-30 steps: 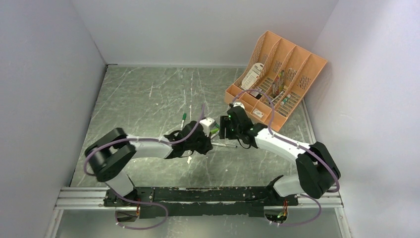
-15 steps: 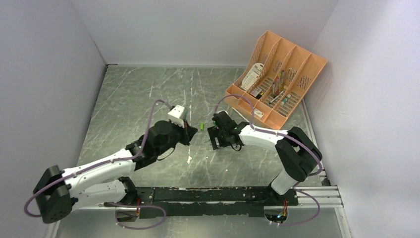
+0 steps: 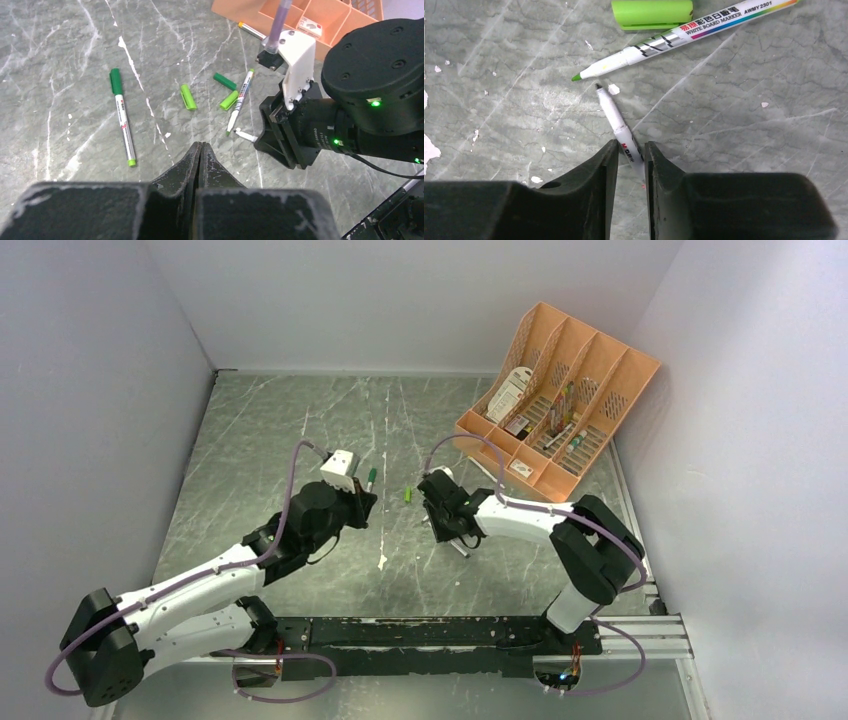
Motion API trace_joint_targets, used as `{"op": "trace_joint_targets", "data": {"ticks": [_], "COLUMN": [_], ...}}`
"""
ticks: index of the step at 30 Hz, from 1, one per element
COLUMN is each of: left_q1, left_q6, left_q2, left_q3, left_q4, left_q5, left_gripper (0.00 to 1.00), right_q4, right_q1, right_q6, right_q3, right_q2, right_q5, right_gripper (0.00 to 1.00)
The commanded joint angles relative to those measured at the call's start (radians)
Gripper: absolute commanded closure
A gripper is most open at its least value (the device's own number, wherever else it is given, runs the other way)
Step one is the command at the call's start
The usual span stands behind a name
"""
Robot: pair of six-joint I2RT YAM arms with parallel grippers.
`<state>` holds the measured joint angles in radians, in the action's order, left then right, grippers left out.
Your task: Insert the pens into the pen caps
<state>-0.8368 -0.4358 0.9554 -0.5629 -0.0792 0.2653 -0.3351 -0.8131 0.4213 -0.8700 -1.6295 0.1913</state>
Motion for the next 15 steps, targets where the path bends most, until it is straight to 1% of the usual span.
{"op": "trace_joint_targets", "data": {"ticks": [1,5,9,11,13,14,15], "left_q1": [0.020,0.029,0.039,0.046,0.060,0.070,0.079], "left_q6": [0.003,-0.001,-0.009,-0.018,-0.036,-0.049,-0.060], "left_q2": [-0.013,-0.008,0.013,0.026,0.038,0.044,0.055], "left_q3": [0.004,0.007,0.005,-0.001,0.003,0.012,0.026], "left_q4": [-0.001,-0.015,-0.045,-0.062,-0.115,-0.164,-0.234], "left_q5": [-0.011,-0.032,-0.104,-0.157,-0.238,-0.296,-0.369], "left_gripper": [0.91,0.91,0.92,0.91,0.88,0.85,0.78], "right_q4": [-0.044,-0.022,-0.018,-0.017,0.000,0.010,0.023], "right_q1": [-0.016,-0.024,-0.025,-0.025,-0.025,-0.024,-0.024], "right_q6": [0.007,0.010,0.012,0.015,0.022,0.026,0.032], "right_q3": [0.031,0.054,0.071,0.072,0.077,0.078,0.077], "right_q2": [0.015,0.042,0.075,0.116,0.178,0.215,0.251], "right_q5": [-0.004,-0.035,-0.043,-0.049,-0.065,-0.067,-0.059], "right_gripper": [0.77,0.87,1.00,1.00,1.00,1.00,1.00]}}
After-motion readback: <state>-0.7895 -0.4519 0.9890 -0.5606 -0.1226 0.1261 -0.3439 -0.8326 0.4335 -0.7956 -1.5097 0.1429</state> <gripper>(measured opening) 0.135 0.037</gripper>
